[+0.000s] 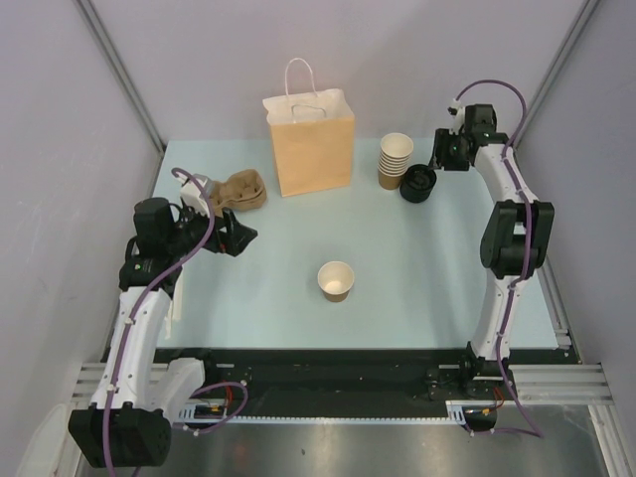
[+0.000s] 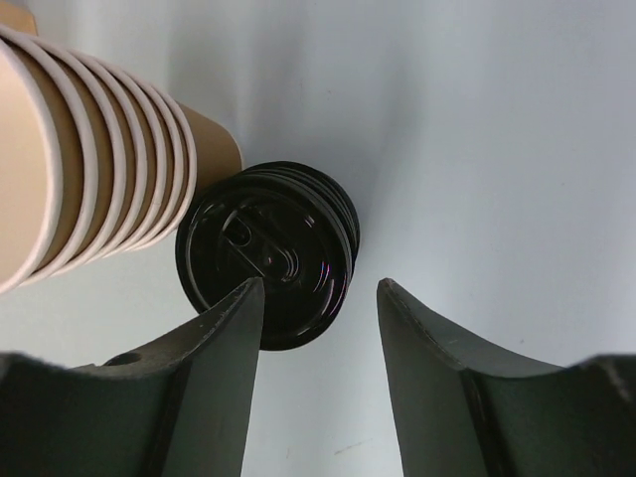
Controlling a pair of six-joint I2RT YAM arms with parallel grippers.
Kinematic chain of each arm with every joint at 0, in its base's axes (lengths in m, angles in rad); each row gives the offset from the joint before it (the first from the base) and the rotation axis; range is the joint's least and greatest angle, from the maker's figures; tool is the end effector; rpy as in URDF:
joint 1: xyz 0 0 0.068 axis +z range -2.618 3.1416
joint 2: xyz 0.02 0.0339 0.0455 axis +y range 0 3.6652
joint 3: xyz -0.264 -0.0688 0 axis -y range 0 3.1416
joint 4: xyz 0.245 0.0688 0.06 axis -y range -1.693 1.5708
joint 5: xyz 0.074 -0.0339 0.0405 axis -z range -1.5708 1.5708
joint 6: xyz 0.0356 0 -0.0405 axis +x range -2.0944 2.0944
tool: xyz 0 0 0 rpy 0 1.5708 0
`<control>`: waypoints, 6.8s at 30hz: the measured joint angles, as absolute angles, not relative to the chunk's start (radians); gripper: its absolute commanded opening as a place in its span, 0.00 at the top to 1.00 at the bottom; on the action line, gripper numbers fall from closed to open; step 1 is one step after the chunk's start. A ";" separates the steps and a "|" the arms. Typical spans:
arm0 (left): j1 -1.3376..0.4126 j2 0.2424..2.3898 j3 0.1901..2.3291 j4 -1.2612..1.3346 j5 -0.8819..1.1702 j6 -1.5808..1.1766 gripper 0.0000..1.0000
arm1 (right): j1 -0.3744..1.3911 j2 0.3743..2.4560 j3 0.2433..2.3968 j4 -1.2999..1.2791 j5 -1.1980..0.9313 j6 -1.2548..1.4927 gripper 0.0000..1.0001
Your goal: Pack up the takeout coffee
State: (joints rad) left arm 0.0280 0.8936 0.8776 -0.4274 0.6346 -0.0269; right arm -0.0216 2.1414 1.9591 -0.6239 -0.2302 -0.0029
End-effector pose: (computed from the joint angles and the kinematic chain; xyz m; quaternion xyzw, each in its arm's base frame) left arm 0.1938 -0.0157 0.3313 0.1446 0.8074 -0.2635 0.5078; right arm 0.4897 -0.0025 0.2718 -0.0342 0.9220 0.1020 0.3719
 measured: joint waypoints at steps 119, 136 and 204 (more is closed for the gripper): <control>0.022 0.781 0.932 -0.374 0.819 0.036 0.00 | -0.109 1.629 1.643 -0.793 -1.232 0.005 1.00; -0.416 0.699 0.836 0.025 0.584 0.268 0.13 | 0.103 1.702 1.474 -1.093 -1.458 -0.044 1.00; -1.104 0.945 0.723 0.390 0.151 0.786 1.00 | 0.367 1.645 1.433 -1.274 -1.475 -0.241 1.00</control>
